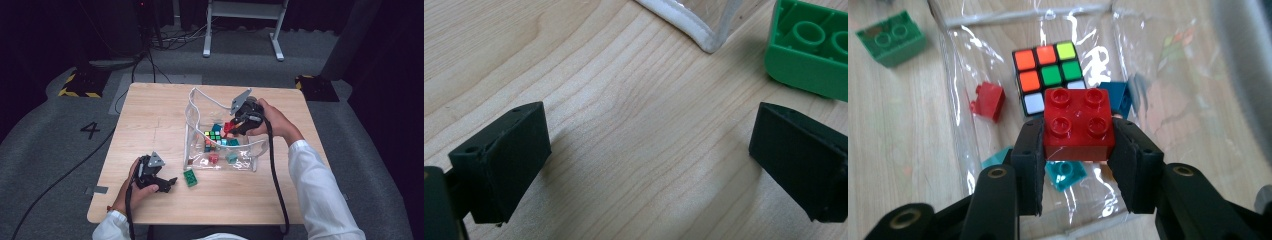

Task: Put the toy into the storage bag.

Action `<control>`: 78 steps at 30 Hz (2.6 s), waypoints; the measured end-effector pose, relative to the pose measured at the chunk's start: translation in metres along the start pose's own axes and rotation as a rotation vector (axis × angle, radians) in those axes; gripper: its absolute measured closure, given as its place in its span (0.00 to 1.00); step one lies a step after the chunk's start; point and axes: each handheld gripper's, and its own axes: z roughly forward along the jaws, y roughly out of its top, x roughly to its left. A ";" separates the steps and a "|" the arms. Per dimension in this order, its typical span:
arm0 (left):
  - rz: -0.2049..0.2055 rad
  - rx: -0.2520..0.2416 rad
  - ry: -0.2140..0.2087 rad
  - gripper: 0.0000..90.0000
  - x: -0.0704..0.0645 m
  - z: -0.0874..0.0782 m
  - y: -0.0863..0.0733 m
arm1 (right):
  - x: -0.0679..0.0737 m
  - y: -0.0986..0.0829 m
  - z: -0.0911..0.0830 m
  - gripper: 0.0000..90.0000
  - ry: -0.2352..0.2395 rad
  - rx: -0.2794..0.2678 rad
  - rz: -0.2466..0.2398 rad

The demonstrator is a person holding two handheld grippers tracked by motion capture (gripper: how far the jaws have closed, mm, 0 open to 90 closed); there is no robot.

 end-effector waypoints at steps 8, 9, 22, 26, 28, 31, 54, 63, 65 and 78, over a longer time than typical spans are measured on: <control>0.002 0.000 0.000 0.04 0.000 0.000 0.000 | -0.003 -0.011 0.004 0.66 -0.013 0.125 0.015; 0.002 0.000 0.000 0.04 0.000 0.000 0.000 | -0.004 -0.012 0.003 0.66 -0.013 0.136 0.016; -0.002 0.000 0.002 0.04 0.000 0.000 0.000 | -0.009 -0.045 -0.022 0.66 -0.006 0.143 0.080; 0.002 0.001 0.000 0.04 0.000 0.000 0.000 | -0.007 -0.044 -0.024 0.66 -0.022 0.129 0.074; 0.002 0.000 0.000 0.04 0.000 0.000 0.000 | -0.006 -0.044 -0.025 0.64 -0.025 0.111 0.076; 0.001 0.000 0.001 0.04 0.000 0.000 0.000 | -0.005 -0.044 -0.029 0.60 -0.029 0.057 0.074; -0.001 0.000 0.001 0.04 0.000 0.000 0.000 | 0.005 -0.087 -0.096 0.33 -0.222 -0.327 0.234; 0.002 0.001 0.000 0.04 0.000 0.000 0.000 | 0.014 -0.122 -0.119 0.31 -0.301 -0.439 0.329; 0.002 0.001 0.000 0.04 0.000 0.000 0.000 | 0.019 -0.130 -0.123 0.31 -0.310 -0.449 0.330; -0.003 0.000 0.001 0.04 0.000 0.000 0.000 | 0.045 -0.188 -0.107 0.31 -0.341 -0.414 0.367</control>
